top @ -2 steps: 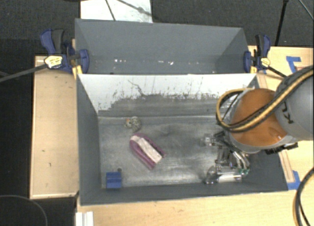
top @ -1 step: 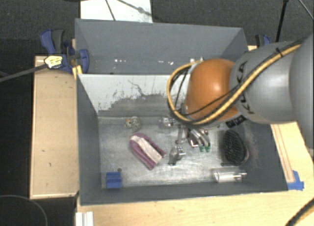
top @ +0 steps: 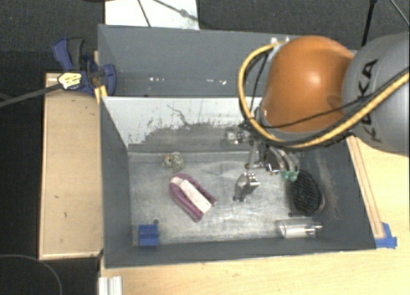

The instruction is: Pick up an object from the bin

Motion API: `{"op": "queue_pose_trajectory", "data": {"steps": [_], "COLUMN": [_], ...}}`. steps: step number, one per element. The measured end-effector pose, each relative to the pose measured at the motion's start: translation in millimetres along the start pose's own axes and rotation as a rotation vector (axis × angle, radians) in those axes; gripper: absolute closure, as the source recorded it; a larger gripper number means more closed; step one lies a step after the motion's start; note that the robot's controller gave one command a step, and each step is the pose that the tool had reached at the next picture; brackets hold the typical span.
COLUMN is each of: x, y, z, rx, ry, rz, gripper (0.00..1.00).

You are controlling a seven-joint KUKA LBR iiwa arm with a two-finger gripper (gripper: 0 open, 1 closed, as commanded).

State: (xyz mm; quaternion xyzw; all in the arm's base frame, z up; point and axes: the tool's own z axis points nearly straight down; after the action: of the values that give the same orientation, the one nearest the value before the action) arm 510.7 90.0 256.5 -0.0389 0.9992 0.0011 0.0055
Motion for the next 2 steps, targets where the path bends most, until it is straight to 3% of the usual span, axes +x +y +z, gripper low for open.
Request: {"op": "queue_pose_trajectory", "data": {"steps": [1,2], "x": [-9.4,-24.9], "y": [84.6,-2.0], "z": [109.2,187.8], "rx": [-0.001,0.003], "ry": [0.014,0.013], "rz": [-0.181,-0.201], "gripper": [0.00,0.00]}}
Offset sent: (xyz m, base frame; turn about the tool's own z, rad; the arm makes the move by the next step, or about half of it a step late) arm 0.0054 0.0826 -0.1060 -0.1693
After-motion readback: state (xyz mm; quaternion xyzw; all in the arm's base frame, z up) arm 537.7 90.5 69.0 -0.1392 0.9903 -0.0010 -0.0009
